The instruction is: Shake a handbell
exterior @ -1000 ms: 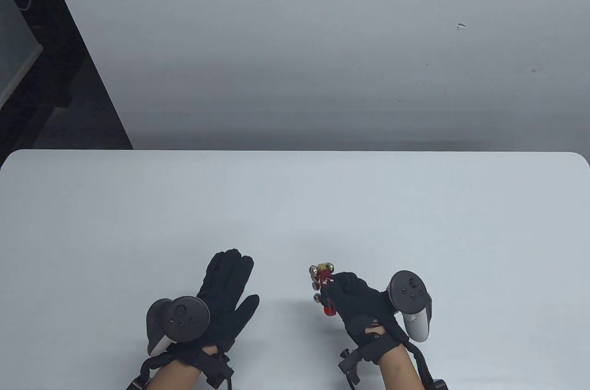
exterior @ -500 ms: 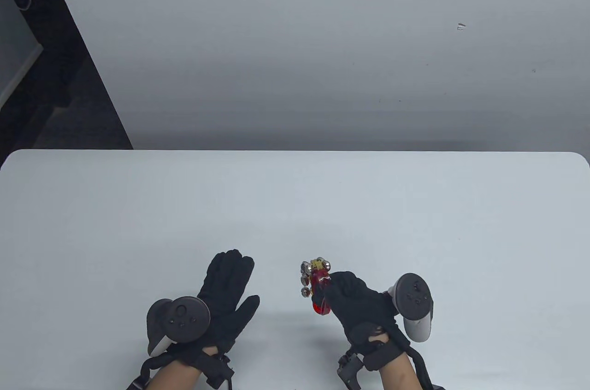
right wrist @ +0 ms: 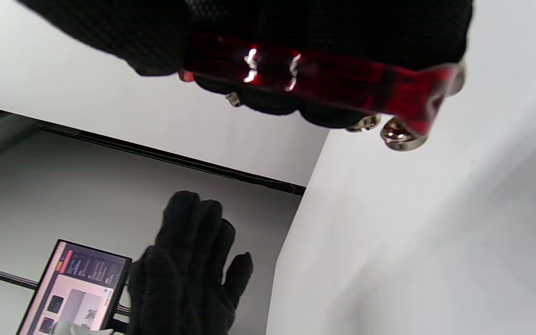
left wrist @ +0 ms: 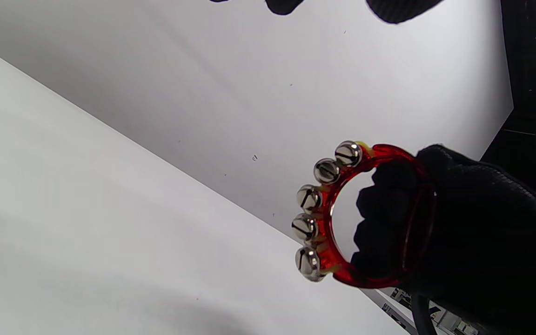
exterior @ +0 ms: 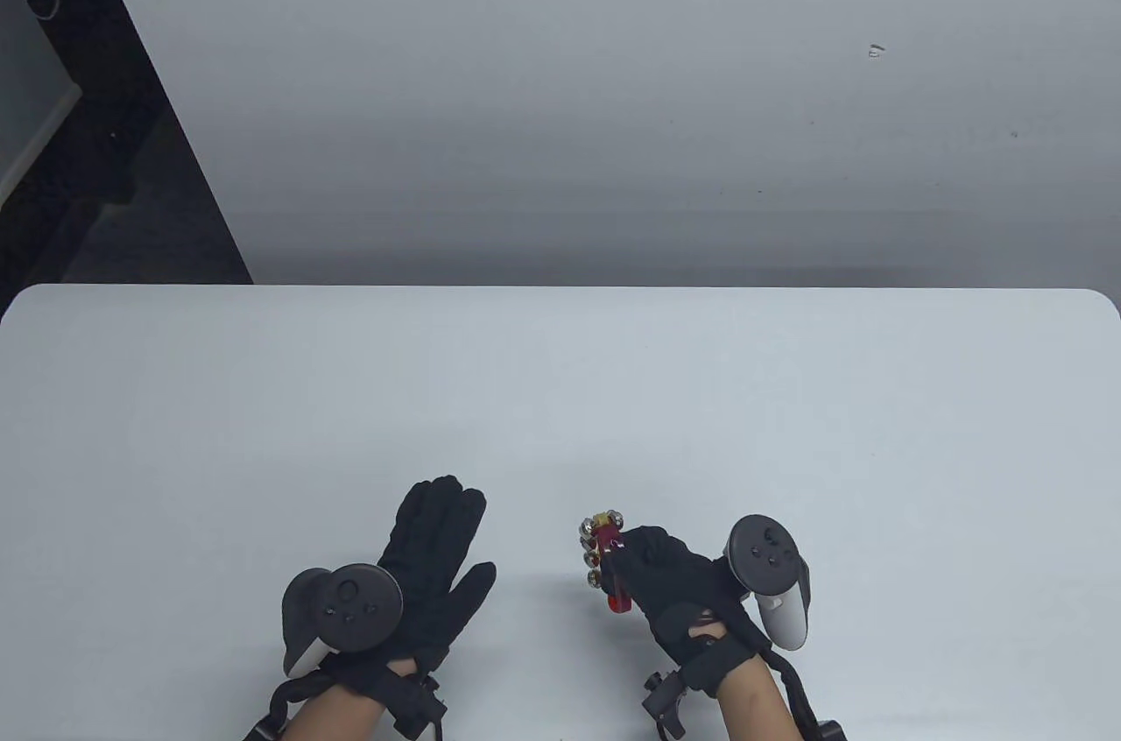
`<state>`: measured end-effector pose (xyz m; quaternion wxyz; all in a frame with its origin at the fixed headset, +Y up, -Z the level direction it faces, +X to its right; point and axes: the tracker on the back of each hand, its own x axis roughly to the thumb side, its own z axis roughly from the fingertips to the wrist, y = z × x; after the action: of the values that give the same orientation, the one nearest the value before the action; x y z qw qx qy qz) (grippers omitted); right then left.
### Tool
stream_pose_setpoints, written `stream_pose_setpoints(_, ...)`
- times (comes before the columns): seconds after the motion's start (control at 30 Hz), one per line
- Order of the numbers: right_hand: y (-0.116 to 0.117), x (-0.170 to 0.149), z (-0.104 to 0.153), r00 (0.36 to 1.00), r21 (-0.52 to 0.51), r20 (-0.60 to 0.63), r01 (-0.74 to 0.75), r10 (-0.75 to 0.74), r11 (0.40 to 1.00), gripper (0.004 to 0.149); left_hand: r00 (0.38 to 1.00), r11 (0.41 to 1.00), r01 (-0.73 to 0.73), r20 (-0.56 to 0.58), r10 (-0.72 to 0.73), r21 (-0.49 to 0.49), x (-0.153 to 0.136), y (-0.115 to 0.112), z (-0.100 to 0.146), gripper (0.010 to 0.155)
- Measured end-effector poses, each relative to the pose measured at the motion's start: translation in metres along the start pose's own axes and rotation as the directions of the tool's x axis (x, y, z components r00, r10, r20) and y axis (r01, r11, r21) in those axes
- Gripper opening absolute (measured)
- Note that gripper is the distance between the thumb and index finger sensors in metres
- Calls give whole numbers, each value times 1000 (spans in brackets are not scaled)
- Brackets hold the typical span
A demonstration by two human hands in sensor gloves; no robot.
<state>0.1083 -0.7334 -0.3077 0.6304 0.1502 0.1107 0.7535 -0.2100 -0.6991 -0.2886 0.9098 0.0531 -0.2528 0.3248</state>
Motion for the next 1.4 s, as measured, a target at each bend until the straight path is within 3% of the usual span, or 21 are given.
stream_pose_setpoints(0.2,3,-8,-3,998,21,-55,-26,27,999,42,1000,1000,-3,0,3,2,0,0,0,74)
stream_pose_setpoints(0.37,-2,62,20,943,-18,323,87,-76,996,42,1000,1000,-9,1,9,10,0,2,1,74)
stream_pose_setpoints(0.4,-1,64,21,938,-32,328,129,-111,991,42,1000,1000,-10,1,10,9,0,2,1,73)
stream_pose_setpoints(0.57,3,15,6,997,0,79,13,-13,1000,42,1000,1000,-7,7,7,7,2,0,1,73)
stream_pose_setpoints(1.03,1,-8,-2,999,15,-40,0,1,1000,42,1000,1000,-11,10,10,6,2,0,0,73)
stream_pose_setpoints(1.13,2,-1,0,1000,26,-13,4,-4,1000,42,1000,1000,-10,12,10,5,2,0,1,73)
stream_pose_setpoints(1.3,0,58,19,947,-36,309,102,-86,994,42,1000,1000,-9,13,9,4,2,0,0,73)
stream_pose_setpoints(1.4,-2,38,11,977,-24,207,62,-56,998,41,1000,1000,-4,11,4,-2,2,-2,-1,73)
